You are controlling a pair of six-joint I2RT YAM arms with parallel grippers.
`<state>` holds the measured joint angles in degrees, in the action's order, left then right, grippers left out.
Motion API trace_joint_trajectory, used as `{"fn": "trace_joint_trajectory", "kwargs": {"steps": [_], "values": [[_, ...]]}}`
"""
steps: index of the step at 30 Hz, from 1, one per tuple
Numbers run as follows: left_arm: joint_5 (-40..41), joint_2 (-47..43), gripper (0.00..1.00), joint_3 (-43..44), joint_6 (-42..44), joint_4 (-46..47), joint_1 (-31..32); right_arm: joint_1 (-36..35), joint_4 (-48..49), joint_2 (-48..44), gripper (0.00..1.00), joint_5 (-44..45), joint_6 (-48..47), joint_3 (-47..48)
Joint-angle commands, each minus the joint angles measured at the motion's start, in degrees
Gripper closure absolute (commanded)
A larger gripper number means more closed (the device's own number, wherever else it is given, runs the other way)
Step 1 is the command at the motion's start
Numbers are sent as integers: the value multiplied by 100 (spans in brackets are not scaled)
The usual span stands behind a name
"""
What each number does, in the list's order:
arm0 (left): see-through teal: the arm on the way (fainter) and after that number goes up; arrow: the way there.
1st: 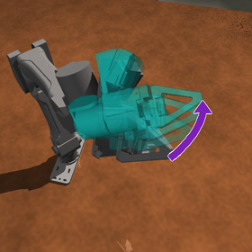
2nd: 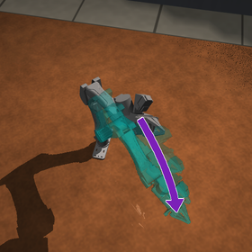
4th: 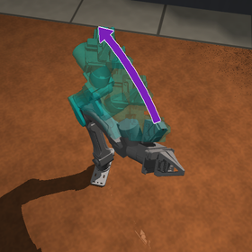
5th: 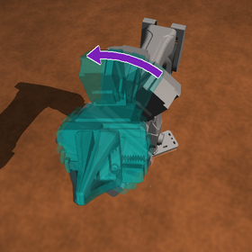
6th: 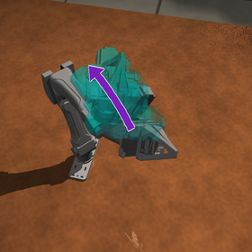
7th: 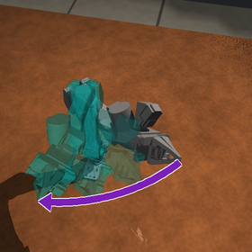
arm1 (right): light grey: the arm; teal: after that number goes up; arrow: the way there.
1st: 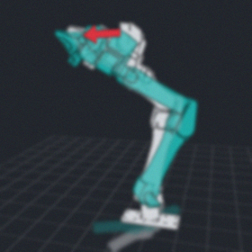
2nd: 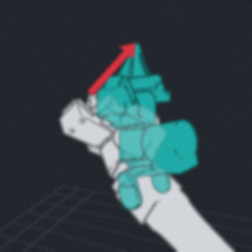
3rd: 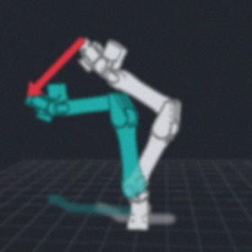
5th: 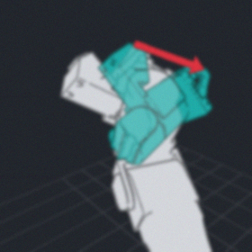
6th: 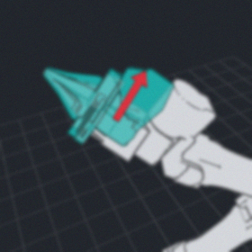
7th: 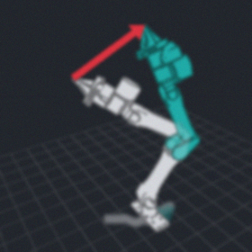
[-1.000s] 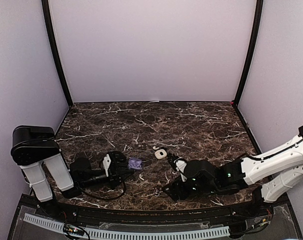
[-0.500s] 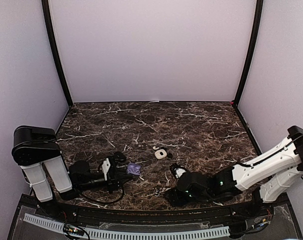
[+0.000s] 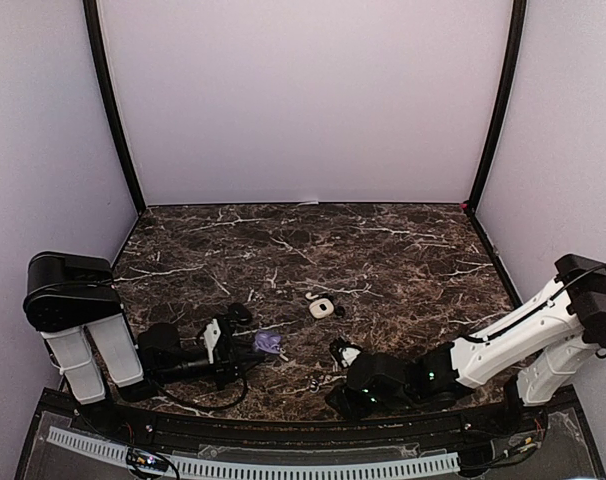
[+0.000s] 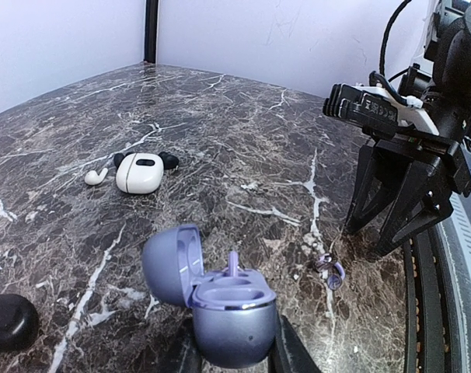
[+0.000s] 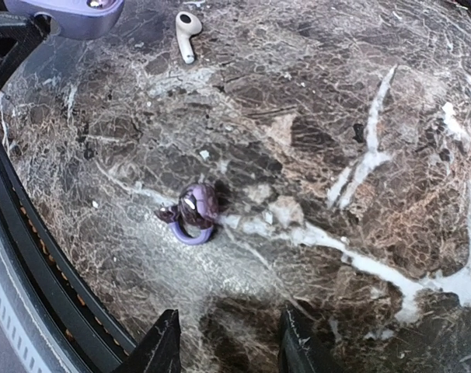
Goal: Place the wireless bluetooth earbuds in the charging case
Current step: Pick up the left earbud from the center of the board.
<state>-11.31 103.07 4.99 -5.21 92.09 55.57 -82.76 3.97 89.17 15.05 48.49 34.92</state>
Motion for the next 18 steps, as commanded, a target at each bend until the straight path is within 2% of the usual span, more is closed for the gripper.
{"fn": "trace_joint_trajectory", "kwargs": {"steps": [1,11,18], "values": [[-2,21,100,-42,-32,971,63,-74,409,206,59,-214,-67,-96],[-16,21,100,-87,-41,1003,112,-83,518,579,62,-204,-193,21],[6,21,100,-103,9,1006,112,-75,80,842,66,120,-64,251]]}}
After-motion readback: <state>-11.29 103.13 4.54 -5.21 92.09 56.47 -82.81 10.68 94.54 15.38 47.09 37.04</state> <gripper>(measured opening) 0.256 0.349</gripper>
